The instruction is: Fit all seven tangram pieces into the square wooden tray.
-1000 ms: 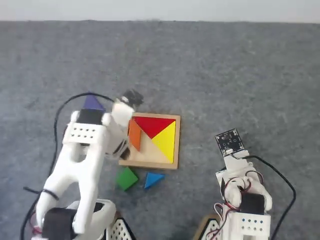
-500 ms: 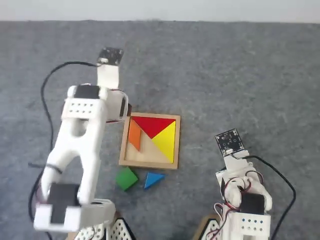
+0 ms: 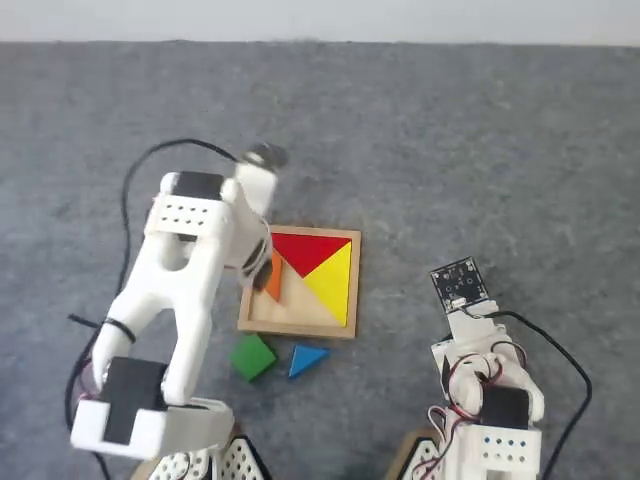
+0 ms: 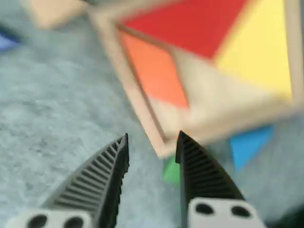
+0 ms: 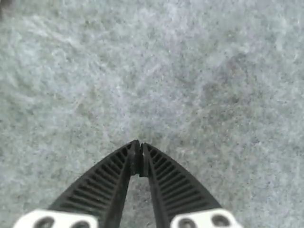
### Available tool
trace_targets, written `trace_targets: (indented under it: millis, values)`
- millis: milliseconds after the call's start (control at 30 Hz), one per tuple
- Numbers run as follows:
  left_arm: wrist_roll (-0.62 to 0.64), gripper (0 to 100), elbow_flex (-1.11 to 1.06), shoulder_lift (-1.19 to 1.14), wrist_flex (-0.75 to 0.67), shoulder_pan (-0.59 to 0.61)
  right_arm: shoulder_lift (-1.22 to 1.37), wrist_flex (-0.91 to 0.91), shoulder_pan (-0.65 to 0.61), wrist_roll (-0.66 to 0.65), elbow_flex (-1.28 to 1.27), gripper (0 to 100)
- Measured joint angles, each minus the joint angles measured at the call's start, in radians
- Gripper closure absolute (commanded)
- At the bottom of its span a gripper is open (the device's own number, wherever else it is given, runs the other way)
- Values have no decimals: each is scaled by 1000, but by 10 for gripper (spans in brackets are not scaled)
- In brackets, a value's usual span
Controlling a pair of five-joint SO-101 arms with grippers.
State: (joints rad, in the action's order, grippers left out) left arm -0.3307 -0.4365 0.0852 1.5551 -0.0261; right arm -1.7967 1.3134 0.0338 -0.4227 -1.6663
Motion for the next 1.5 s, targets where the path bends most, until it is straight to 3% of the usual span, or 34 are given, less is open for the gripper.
trace_targets:
  millis: [200,433,767,1500]
  values:
    - [-203,846,-152,0,55,2,0,0,0,0,0,991]
    - [-267,844,-284,2,-15,-31,0,0,0,0,0,991]
    - [-233,810,-430,40,-232,-121,0,0,0,0,0,991]
    - [-235,846,-468,48,-265,-123,0,0,0,0,0,991]
